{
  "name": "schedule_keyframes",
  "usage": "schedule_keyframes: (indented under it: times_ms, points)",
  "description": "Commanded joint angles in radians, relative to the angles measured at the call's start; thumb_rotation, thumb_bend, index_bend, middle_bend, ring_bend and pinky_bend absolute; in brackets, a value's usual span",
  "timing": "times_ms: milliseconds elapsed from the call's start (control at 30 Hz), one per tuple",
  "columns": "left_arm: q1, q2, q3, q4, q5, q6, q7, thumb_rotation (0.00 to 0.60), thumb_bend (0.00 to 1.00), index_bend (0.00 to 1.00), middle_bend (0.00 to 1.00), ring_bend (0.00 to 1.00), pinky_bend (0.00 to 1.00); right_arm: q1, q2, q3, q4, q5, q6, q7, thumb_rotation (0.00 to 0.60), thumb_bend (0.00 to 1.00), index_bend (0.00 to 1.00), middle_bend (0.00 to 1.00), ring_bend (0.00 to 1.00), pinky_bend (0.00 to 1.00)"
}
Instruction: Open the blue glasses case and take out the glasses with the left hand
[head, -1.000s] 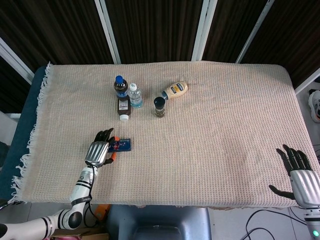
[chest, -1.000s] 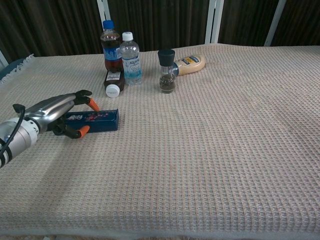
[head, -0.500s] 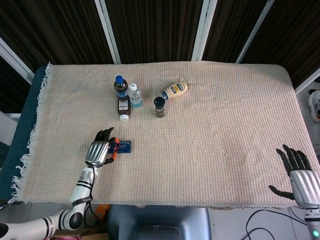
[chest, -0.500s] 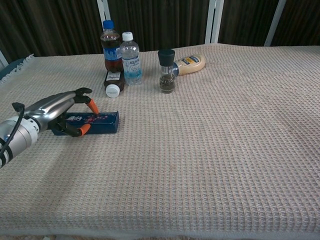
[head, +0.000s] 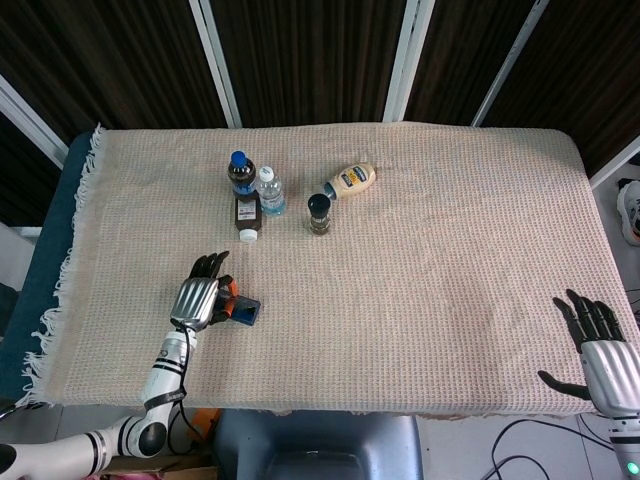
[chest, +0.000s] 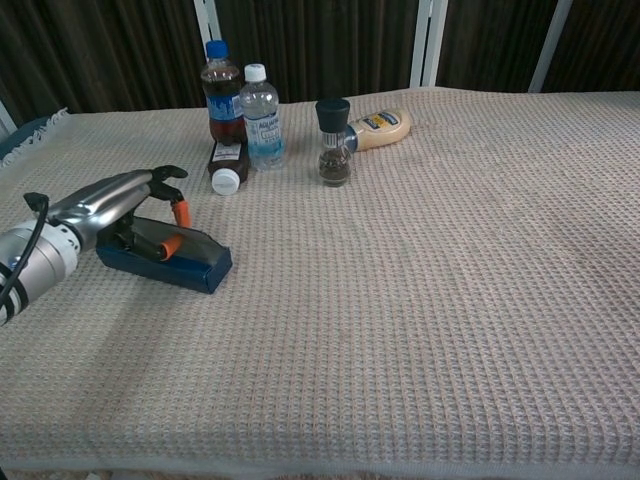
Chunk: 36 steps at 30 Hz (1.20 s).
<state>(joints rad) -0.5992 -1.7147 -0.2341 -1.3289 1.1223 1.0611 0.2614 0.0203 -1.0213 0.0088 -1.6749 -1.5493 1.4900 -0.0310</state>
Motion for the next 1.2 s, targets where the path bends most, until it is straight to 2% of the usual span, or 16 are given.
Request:
schedule_keyframes:
  times_ms: [33,167,267,367,433,533,600,700,767,833,867,967,1100,1200]
  points:
    - [-0.009,-0.001,-0.015,0.006,-0.010,-0.002,-0.003,0.600,0.42,0.56,0.05,0.00,0.00,-0.001,0.002,0.000,0.000,-0.001,0.002,0.004,0.600,0.10,0.00,0.00,0.00,0.00]
    - [-0.043,-0.025,-0.054,0.059,-0.037,-0.018,-0.007,0.600,0.42,0.55,0.06,0.00,0.00,-0.004,0.007,-0.001,0.001,-0.002,0.006,0.012,0.600,0.10,0.00,0.00,0.00,0.00]
    - [-0.082,-0.055,-0.082,0.124,-0.064,-0.049,-0.001,0.600,0.42,0.46,0.05,0.00,0.00,-0.005,0.010,-0.001,0.001,-0.002,0.008,0.018,0.600,0.10,0.00,0.00,0.00,0.00]
    - [-0.120,-0.080,-0.100,0.181,-0.092,-0.085,0.015,0.600,0.42,0.24,0.03,0.00,0.00,-0.006,0.013,-0.001,0.002,-0.003,0.009,0.024,0.600,0.10,0.00,0.00,0.00,0.00]
    - [-0.143,-0.095,-0.109,0.218,-0.112,-0.100,0.041,0.600,0.41,0.14,0.02,0.00,0.00,-0.006,0.016,0.000,0.003,-0.001,0.009,0.030,0.600,0.10,0.00,0.00,0.00,0.00]
    - [-0.156,-0.101,-0.118,0.239,-0.131,-0.097,0.062,0.600,0.40,0.06,0.01,0.00,0.00,-0.006,0.020,0.001,0.003,-0.001,0.010,0.039,0.600,0.10,0.00,0.00,0.00,0.00]
    - [-0.151,-0.088,-0.120,0.226,-0.136,-0.087,0.063,0.600,0.40,0.10,0.00,0.00,0.00,-0.006,0.022,0.001,0.004,-0.002,0.010,0.044,0.600,0.10,0.00,0.00,0.00,0.00]
    - [-0.126,-0.036,-0.109,0.156,-0.133,-0.070,0.066,0.600,0.42,0.27,0.00,0.00,0.00,-0.004,0.023,-0.001,0.004,-0.006,0.006,0.047,0.600,0.10,0.00,0.00,0.00,0.00]
    - [-0.097,0.025,-0.091,0.071,-0.129,-0.068,0.065,0.600,0.48,0.37,0.01,0.00,0.00,-0.003,0.022,-0.003,0.003,-0.011,0.005,0.045,0.600,0.10,0.00,0.00,0.00,0.00]
    - [-0.075,0.078,-0.071,0.003,-0.125,-0.068,0.068,0.600,0.58,0.42,0.01,0.00,0.00,-0.002,0.021,-0.004,0.002,-0.013,0.004,0.041,0.600,0.10,0.00,0.00,0.00,0.00]
    - [-0.064,0.103,-0.058,-0.026,-0.120,-0.066,0.073,0.600,0.64,0.43,0.01,0.00,0.00,-0.002,0.020,-0.004,0.002,-0.013,0.003,0.039,0.600,0.10,0.00,0.00,0.00,0.00]
    - [-0.037,0.169,-0.010,-0.093,-0.111,-0.071,0.099,0.600,0.75,0.45,0.02,0.00,0.00,-0.002,0.016,-0.006,0.000,-0.016,0.002,0.029,0.600,0.10,0.00,0.00,0.00,0.00]
    - [-0.018,0.224,0.054,-0.153,-0.102,-0.096,0.127,0.600,0.76,0.45,0.02,0.00,0.00,0.000,0.008,-0.010,-0.002,-0.018,-0.006,0.010,0.600,0.10,0.00,0.00,0.00,0.00]
    - [-0.008,0.234,0.080,-0.161,-0.083,-0.079,0.136,0.600,0.75,0.45,0.02,0.00,0.00,0.003,0.007,-0.013,-0.005,-0.020,-0.012,0.006,0.600,0.10,0.00,0.00,0.00,0.00]
